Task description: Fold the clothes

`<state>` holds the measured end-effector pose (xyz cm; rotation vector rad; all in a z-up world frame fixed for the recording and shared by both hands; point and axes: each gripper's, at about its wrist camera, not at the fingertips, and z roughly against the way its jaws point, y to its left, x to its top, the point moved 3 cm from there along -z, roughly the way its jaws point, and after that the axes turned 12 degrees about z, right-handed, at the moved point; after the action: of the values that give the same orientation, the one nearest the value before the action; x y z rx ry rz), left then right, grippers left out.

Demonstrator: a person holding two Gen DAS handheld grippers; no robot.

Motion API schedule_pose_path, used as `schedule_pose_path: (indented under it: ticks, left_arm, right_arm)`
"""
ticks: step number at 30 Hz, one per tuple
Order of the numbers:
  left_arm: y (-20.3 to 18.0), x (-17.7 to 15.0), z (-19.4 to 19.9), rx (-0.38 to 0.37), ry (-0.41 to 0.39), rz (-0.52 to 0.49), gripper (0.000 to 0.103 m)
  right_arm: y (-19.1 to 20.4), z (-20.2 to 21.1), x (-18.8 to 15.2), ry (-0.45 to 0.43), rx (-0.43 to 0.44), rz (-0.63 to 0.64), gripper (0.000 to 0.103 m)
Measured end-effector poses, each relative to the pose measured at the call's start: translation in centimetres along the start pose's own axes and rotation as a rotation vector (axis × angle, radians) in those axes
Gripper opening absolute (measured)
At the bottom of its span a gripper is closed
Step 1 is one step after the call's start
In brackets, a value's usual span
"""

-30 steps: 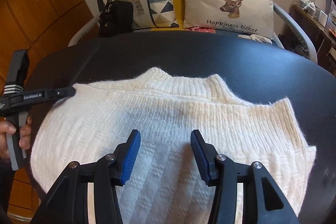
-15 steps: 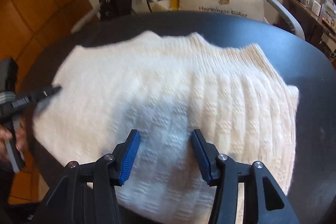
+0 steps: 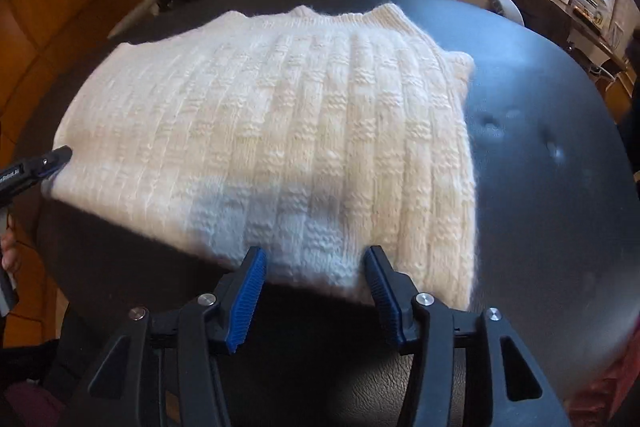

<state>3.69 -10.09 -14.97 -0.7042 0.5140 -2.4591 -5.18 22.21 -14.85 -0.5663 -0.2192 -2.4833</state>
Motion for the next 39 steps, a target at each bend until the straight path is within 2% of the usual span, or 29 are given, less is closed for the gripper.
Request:
schedule_pose_path:
  ticks: [3,5,9,10,12,14,16,17,19,23,25,27,28,30,32,39]
  left_arm:
    - [-1.3,-0.3,1.2,-0.045,-0.003,0.001,0.034]
    - [-3.7,-1.6,1.6,-0.099,0.02,-0.072,0.034]
    - [-8.3,-4.7,0.3,-0.103,0.092,-0.273,0.034]
    - [-9.0,-5.6,-0.5,-0.079,0.129,-0.316,0.034]
    - [-9.8,-6.5,-1.6,-0.047,0.146,-0.352,0.034]
    - [-10.5,-6.6,-1.6,-0.073,0.138,-0.345,0.034]
    - [-10.8,-6.1,-1.2,-0.15,0.156,-0.301,0.041]
    - [-11.2,-5.8,-1.5,-0.154,0.162,-0.289,0.046]
    - [-11.2,-5.6,-2.5,-0.11,0.181,-0.293,0.046]
    - [-10.3,-6.0,-2.3,-0.142,0.224,-0.286,0.046]
    - [-10.4,-5.7,-1.5,-0.18,0.224,-0.261,0.046]
    - [-10.4,-5.5,-0.3,-0.228,0.201,-0.258,0.046]
    - [-10.6,-5.5,-0.1,-0.227,0.205,-0.265,0.046]
    - [-11.0,-5.8,-0.8,-0.196,0.226,-0.278,0.046]
    - [-11.6,-6.4,-2.0,-0.15,0.24,-0.301,0.046]
    - [-13.2,-7.9,-3.0,-0.035,0.216,-0.42,0.047]
  right_arm:
    - [-1.0,1.5,-0.4,-0.051,0.033,-0.077,0.053]
    - [-0.6,2.2,0.1,-0.088,0.07,-0.085,0.053]
    - [4.7,3.4,1.9,-0.178,0.145,0.117,0.055]
    - [6.6,3.1,2.2,-0.164,0.165,0.2,0.056]
    - [8.8,1.7,2.8,-0.119,0.134,0.287,0.056]
    - [10.0,0.6,3.5,-0.095,0.128,0.326,0.056]
    - [10.1,-0.3,4.4,-0.094,0.153,0.313,0.056]
    - [10.0,-0.9,4.7,-0.072,0.156,0.311,0.056]
    - [9.4,-2.1,3.8,-0.001,0.135,0.302,0.055]
    - [8.2,-1.6,2.8,0.017,0.261,0.271,0.053]
    - [6.8,-0.7,2.5,0.007,0.35,0.18,0.053]
    - [5.2,1.0,2.3,-0.045,0.35,0.121,0.055]
    - [4.0,1.4,2.0,-0.05,0.305,0.09,0.057]
    - [1.6,2.2,1.5,-0.059,0.21,0.027,0.057]
    - [1.1,1.6,1.4,-0.039,0.173,0.009,0.057]
    - [-0.7,-0.4,1.0,0.034,0.05,-0.052,0.057]
